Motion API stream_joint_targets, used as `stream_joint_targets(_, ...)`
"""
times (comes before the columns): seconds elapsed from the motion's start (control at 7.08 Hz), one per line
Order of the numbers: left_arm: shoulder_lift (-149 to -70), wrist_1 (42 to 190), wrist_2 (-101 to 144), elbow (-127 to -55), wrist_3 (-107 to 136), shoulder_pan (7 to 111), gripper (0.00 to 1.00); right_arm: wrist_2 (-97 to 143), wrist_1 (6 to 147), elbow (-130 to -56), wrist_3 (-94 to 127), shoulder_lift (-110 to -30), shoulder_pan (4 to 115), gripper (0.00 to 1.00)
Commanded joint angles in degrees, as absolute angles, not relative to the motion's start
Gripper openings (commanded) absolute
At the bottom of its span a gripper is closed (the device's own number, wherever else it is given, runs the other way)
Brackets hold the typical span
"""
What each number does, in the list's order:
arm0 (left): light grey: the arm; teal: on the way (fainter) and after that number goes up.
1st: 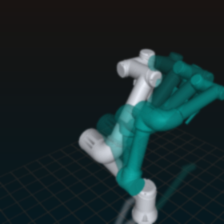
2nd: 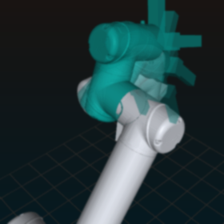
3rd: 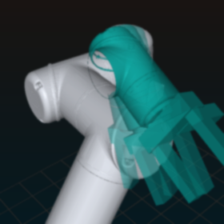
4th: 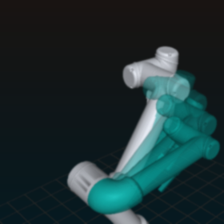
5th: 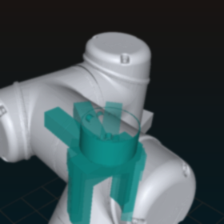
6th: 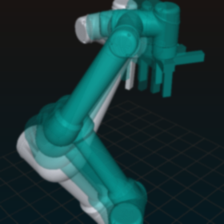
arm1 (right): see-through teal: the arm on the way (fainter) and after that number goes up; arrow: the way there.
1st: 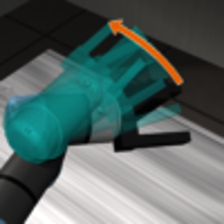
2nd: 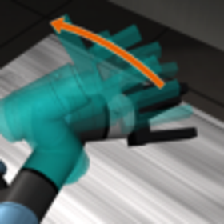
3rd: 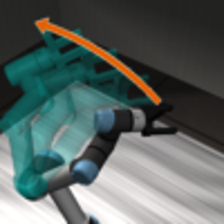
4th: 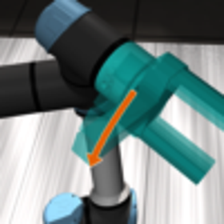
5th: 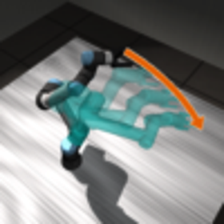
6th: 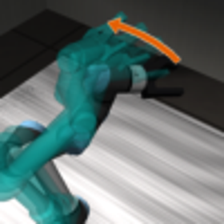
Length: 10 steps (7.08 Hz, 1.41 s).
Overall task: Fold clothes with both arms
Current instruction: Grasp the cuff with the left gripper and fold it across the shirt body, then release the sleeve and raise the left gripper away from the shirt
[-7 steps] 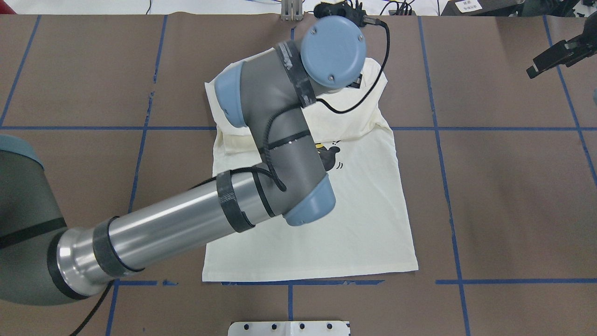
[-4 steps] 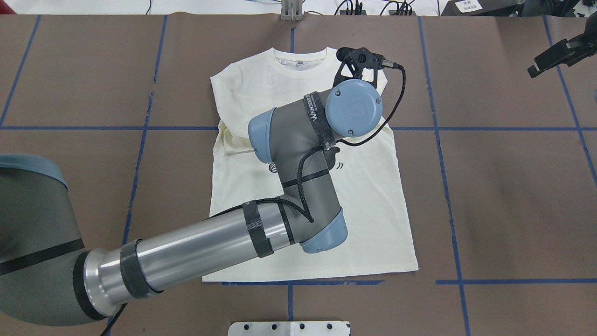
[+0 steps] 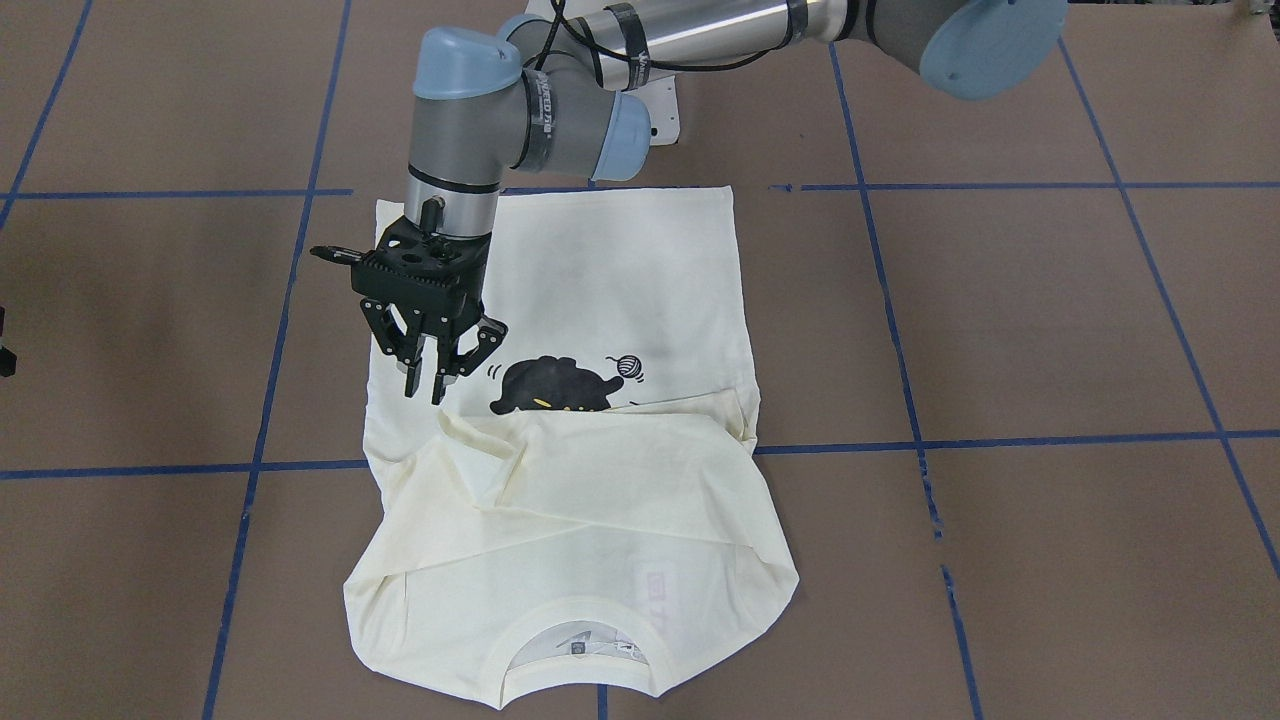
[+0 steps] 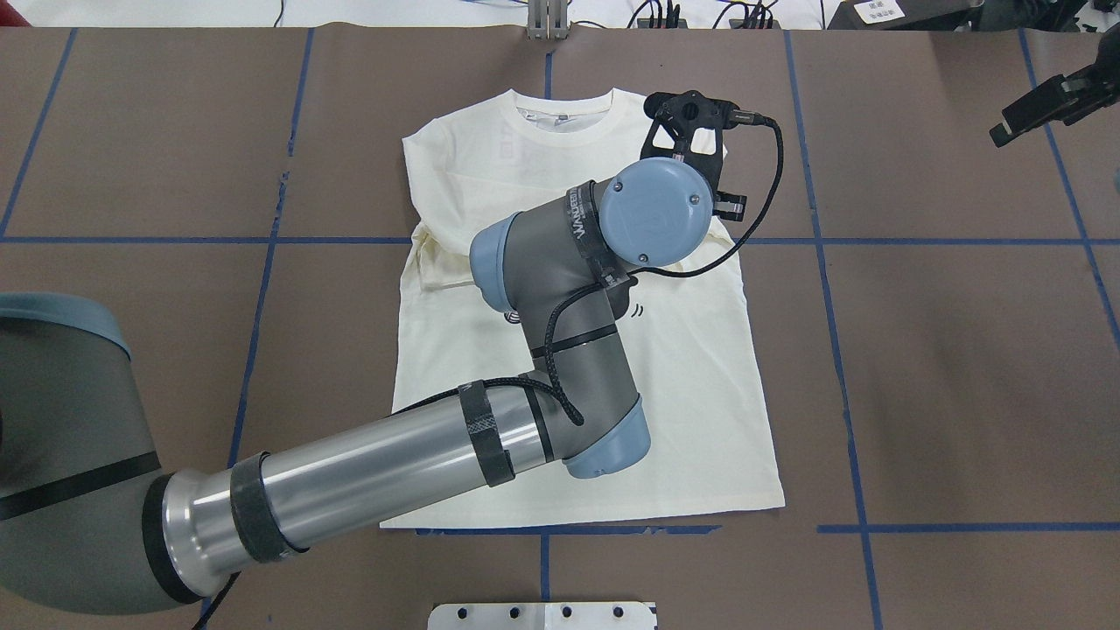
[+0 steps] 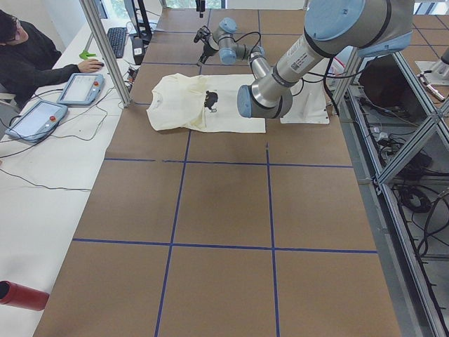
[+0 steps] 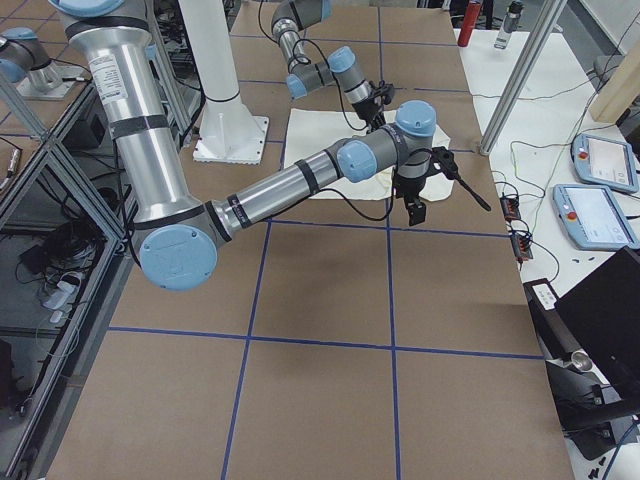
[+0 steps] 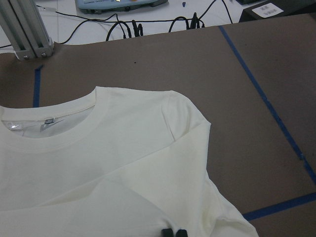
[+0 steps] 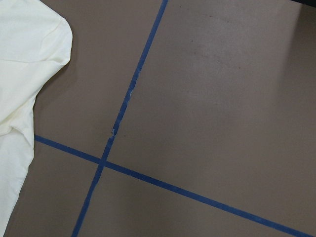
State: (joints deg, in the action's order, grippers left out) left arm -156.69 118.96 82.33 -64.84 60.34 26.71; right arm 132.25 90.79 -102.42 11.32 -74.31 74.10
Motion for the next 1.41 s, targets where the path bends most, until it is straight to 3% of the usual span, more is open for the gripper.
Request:
stream_joint_targets(0.0, -156.27, 119.37, 92.84, -65.74, 59.69, 29.68, 1.0, 132.28, 90.09, -102.48, 11.51, -74.09, 74.0, 1.0)
stream_joint_targets(0.14, -155.14, 115.7, 97.42, -68.0, 56.2, 32.14, 1.0, 132.28, 87.22, -101.87, 11.6, -74.09, 73.39, 1.0)
stream_joint_targets(0.42, -145.17, 107.97, 102.99, -81.92, 48.39, 36.8, 1.0, 131.93, 83.87, -102.13, 21.64, -71.83, 69.03, 1.0)
stream_joint_targets(0.71, -133.65, 103.11, 105.11, -95.21, 39.5, 41.9, 1.0, 124.94, 83.93, -101.78, 39.35, -65.16, 60.87, 1.0)
stream_joint_targets(1.27, -112.81, 102.48, 113.37, -108.79, 17.46, 54.64, 1.0, 105.44, 94.19, -93.72, 59.45, -48.21, 44.78, 0.97)
